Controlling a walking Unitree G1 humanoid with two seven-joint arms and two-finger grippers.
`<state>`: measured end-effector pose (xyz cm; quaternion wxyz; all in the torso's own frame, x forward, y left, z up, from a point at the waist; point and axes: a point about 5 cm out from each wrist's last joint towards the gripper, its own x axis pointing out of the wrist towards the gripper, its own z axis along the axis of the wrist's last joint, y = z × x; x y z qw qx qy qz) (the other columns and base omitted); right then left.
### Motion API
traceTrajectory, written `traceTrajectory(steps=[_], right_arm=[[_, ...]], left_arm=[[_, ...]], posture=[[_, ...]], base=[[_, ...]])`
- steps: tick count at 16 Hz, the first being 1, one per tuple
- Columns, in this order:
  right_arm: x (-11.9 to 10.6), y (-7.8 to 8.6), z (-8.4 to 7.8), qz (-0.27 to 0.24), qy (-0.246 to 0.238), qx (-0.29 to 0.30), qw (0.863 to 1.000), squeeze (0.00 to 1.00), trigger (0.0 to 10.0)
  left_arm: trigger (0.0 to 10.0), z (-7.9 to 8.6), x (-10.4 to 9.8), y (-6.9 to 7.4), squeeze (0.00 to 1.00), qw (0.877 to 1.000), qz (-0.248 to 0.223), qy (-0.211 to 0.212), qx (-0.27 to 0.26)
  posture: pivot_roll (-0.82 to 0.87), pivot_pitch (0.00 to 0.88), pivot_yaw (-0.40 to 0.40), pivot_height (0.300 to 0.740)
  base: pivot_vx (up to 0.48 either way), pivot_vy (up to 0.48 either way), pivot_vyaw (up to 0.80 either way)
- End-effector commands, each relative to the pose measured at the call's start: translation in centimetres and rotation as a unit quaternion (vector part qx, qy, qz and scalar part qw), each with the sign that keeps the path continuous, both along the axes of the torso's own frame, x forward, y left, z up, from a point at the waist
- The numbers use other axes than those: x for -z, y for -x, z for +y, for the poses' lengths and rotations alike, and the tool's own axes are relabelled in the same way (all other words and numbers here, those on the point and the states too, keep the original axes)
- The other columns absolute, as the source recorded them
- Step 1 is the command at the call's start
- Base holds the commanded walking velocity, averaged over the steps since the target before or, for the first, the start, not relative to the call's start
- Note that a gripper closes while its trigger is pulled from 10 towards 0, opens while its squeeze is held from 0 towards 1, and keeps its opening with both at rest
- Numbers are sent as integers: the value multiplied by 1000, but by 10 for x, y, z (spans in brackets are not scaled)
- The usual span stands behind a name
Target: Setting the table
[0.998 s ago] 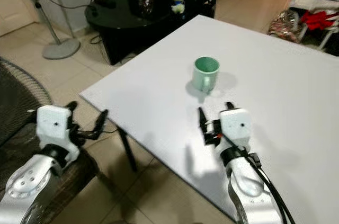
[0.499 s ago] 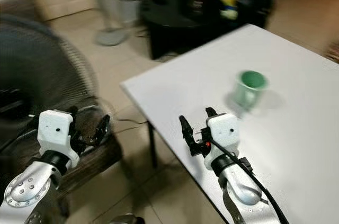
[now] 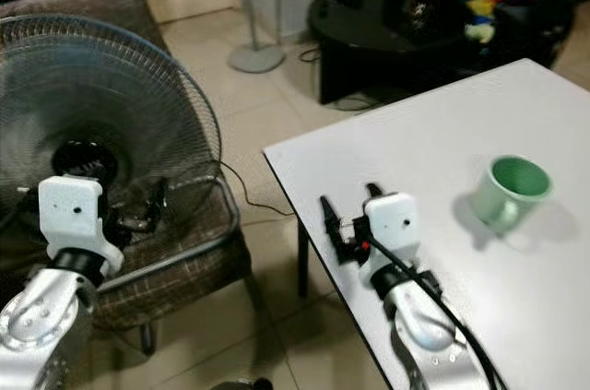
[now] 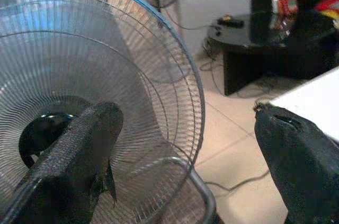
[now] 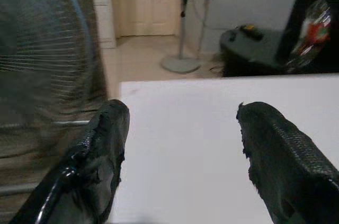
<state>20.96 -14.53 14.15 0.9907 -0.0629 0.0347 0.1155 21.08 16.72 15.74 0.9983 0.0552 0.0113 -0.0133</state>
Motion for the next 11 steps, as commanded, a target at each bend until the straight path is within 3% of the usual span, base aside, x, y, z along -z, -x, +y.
traceTrajectory(steps=[1, 2, 5, 7, 9, 10, 11], right_arm=[[-1, -2, -2, -8, 7, 11, 1000, 0, 10000], [-5, -6, -9, -29, 17, 23, 999, 231, 10000], [-11, -9, -11, -71, 25, 47, 996, 188, 10000], [-9, -11, -6, -59, -1, 23, 998, 184, 10000], [-8, -13, -4, -60, 3, 17, 998, 224, 10000], [-8, -13, -3, -59, 3, 9, 998, 243, 10000], [-5, -11, -5, -46, -3, 15, 999, 251, 10000]], left_arm=[[10000, 5, 0, 0, 1000, 1000, -3, -10, -17], [10000, 9, 1, 0, 1000, 999, -10, -14, -35], [10000, 14, 3, 0, 1000, 998, -22, -21, -55], [10000, 14, -1, 0, 1000, 997, -39, -25, -63], [10000, 14, -4, 0, 1000, 997, -49, -5, -61], [10000, 13, -5, 1, 1000, 997, -49, -15, -52], [10000, 8, -1, 4, 1000, 1000, -22, -6, -10]], posture=[[41, 0, 76, 740], [39, 0, 70, 740], [40, 0, 57, 740], [52, 0, 44, 740], [52, 0, 53, 740], [49, 0, 57, 740], [52, 0, 51, 740]], base=[[0, 0, 800], [0, 0, 800], [0, 0, 800], [0, 0, 800], [0, 0, 800], [0, 0, 800], [0, 0, 800]])
